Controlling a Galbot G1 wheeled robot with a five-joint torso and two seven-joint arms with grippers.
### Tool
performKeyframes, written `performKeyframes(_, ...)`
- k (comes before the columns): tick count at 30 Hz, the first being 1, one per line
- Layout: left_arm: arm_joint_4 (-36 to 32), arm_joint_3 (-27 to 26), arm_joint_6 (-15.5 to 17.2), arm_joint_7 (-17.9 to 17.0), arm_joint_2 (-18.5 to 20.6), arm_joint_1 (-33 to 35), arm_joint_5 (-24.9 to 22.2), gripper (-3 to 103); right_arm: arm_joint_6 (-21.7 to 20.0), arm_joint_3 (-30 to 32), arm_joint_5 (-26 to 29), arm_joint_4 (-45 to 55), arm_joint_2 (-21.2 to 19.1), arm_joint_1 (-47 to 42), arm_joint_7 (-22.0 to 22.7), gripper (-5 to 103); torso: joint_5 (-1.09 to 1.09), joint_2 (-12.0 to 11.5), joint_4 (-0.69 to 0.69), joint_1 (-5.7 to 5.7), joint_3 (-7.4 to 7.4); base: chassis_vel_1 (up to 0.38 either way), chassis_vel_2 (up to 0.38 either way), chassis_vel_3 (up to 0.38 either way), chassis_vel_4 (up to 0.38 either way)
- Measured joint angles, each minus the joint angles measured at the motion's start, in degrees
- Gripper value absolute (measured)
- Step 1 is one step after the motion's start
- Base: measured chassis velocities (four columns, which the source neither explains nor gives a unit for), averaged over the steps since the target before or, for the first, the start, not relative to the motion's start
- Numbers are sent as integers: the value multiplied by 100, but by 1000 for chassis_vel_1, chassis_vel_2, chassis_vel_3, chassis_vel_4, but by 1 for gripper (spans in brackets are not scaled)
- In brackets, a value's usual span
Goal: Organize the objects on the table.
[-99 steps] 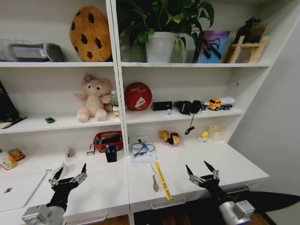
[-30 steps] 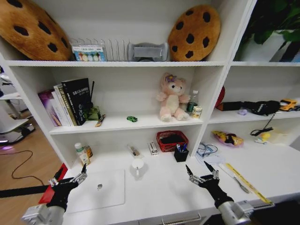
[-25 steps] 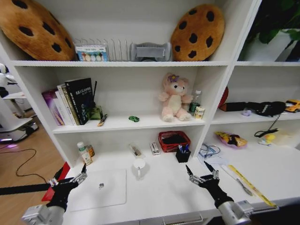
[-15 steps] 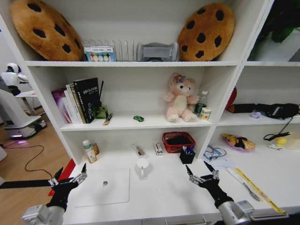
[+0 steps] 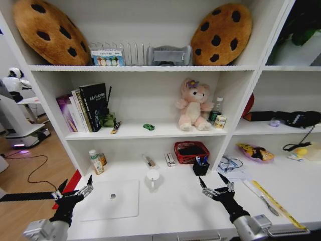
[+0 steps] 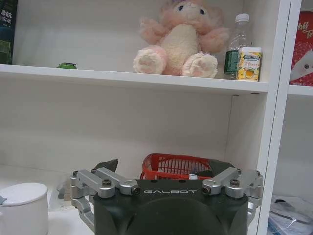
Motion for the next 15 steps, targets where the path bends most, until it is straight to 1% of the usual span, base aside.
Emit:
performKeyframes(4, 0, 0, 0, 0, 0, 0, 0, 100, 0, 0, 0, 0, 0, 0, 0, 100, 0, 0, 0, 0, 0, 29, -10, -18, 7)
performKeyframes(8, 0, 0, 0, 1, 0, 0, 0, 100, 0, 0, 0, 0, 0, 0, 0, 100, 0, -1, 1, 2, 1, 122, -23, -127, 24)
performKeyframes(13, 0, 0, 0, 1, 0, 0, 0, 100, 0, 0, 0, 0, 0, 0, 0, 100, 0, 0, 0, 2, 0, 204, -92, -252, 108)
performKeyframes(15, 0, -1, 0, -1, 0, 0, 0, 100, 0, 0, 0, 0, 0, 0, 0, 100, -4, 0, 0, 0, -1, 218, -146, -267, 138)
